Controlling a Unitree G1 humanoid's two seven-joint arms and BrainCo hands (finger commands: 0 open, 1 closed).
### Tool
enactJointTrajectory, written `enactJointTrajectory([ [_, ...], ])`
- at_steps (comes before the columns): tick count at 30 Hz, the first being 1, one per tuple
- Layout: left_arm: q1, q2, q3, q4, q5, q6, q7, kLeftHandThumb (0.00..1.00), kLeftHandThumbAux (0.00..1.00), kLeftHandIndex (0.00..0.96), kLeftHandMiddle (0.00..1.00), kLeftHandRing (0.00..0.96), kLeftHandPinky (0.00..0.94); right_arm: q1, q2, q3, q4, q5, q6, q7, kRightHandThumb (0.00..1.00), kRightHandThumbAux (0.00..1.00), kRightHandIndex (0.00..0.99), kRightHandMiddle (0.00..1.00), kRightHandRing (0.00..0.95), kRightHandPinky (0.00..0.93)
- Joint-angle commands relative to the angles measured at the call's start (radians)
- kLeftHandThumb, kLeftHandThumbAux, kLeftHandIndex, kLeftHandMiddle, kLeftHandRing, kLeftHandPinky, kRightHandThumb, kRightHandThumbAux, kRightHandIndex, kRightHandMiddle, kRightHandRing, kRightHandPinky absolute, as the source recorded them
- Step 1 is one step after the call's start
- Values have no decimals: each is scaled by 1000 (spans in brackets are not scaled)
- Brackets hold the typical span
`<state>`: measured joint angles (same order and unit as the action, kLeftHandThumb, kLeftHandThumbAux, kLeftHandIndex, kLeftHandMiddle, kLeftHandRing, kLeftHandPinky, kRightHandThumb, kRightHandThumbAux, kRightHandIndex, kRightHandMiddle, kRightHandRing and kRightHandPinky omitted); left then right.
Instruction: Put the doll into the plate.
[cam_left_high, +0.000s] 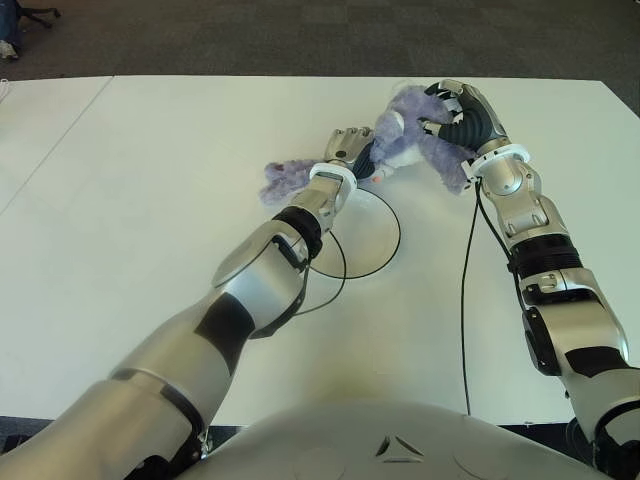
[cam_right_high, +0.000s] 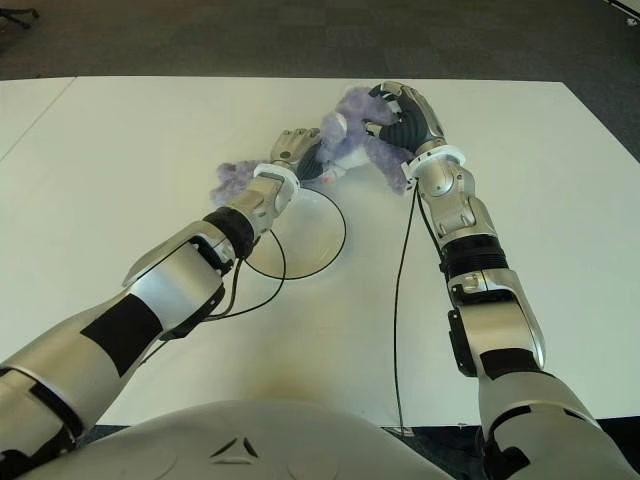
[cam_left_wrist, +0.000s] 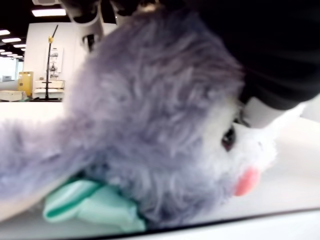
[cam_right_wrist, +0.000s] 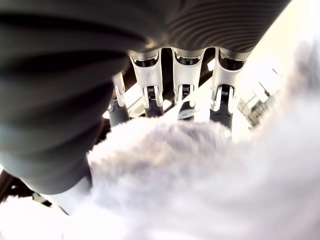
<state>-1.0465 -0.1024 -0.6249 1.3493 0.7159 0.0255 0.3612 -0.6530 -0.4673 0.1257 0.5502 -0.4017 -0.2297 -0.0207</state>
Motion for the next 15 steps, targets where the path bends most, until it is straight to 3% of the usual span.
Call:
enactJointTrajectory([
  [1,11,-9,46,30,-31,21,-12,849,666,401,542,771,818,12,-5,-12,-45,13,7,18,682,728,437,864,863,848],
  [15,-22,50,71,24,-28,-28,-25,853,666,400,547,821,836,14,-19,-33,-103,9,52,44,682,727,437,862,862,852],
])
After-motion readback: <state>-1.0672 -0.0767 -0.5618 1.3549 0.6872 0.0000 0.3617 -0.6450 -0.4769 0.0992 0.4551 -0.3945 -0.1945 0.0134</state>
